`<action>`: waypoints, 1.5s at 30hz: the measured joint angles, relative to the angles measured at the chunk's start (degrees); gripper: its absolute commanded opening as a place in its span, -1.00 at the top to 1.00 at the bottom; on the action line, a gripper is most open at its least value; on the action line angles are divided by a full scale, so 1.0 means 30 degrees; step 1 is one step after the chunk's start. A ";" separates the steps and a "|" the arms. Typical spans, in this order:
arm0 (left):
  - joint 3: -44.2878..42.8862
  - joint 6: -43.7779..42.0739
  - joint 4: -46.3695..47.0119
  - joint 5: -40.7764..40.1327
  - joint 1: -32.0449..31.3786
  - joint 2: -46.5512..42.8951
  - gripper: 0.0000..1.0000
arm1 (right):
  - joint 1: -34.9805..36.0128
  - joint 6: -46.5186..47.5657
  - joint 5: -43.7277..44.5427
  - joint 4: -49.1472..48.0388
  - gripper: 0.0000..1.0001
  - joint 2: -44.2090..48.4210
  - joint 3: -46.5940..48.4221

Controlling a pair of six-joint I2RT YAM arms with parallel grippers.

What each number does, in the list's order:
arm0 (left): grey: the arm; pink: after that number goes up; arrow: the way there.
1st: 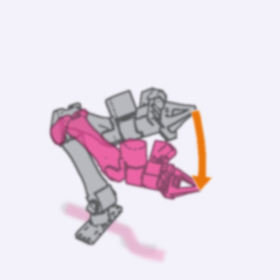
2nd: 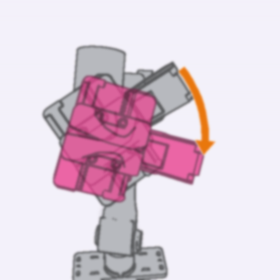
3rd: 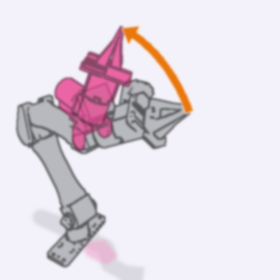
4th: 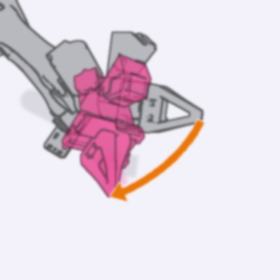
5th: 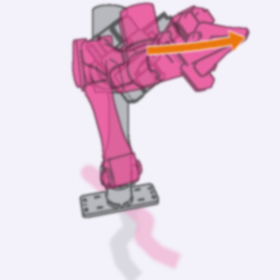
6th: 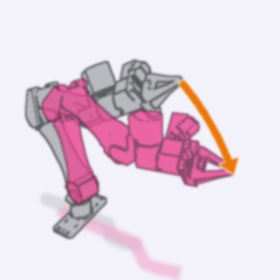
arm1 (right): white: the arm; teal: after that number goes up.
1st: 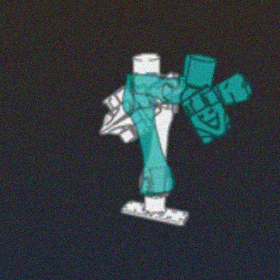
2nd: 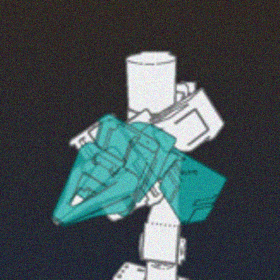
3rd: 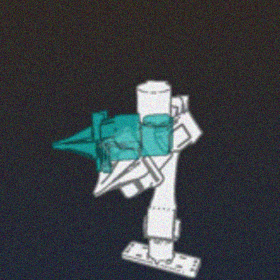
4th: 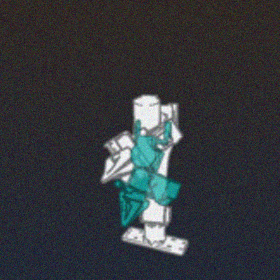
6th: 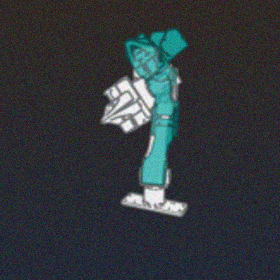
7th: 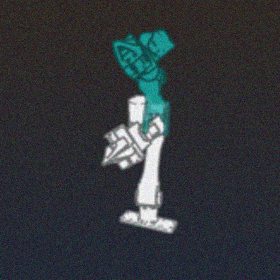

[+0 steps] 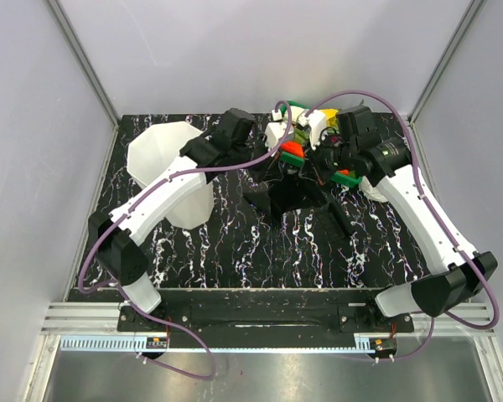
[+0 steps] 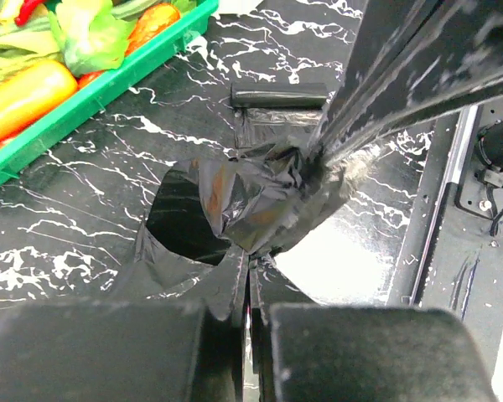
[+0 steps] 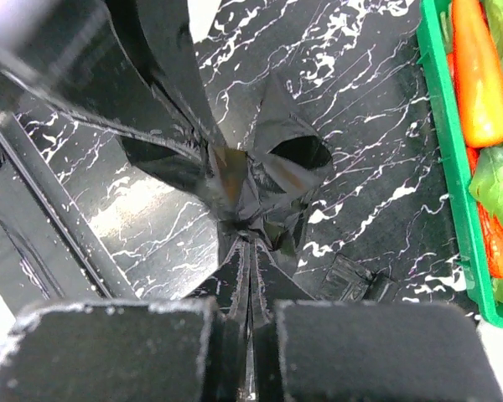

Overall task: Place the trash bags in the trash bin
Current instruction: Unfold the trash bag at the center of the board.

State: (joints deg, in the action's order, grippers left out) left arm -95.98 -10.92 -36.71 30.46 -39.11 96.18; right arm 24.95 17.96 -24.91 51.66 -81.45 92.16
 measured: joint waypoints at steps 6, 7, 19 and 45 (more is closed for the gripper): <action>-0.0612 -0.0175 0.0117 0.0401 0.0007 0.0000 1.00 | 0.0000 0.0029 -0.0423 -0.0029 1.00 0.0313 -0.0867; -0.0612 -0.0175 0.0051 0.0627 0.0022 0.0000 1.00 | 0.0000 0.0066 -0.0466 -0.0058 1.00 0.0321 -0.0954; 0.0058 -0.0437 0.0117 0.3206 -0.0095 -0.0124 1.00 | -0.0036 0.0160 -0.0532 -0.0350 1.00 0.0568 -0.1093; 0.0291 -0.0896 0.0109 0.0918 -0.0415 -0.1552 1.00 | -0.0073 0.1661 -0.3854 0.0656 0.91 0.0452 -0.0925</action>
State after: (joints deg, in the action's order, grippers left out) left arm -95.11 -13.61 -36.38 33.21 -40.36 91.53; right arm 24.73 22.94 -36.47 53.63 -80.09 89.38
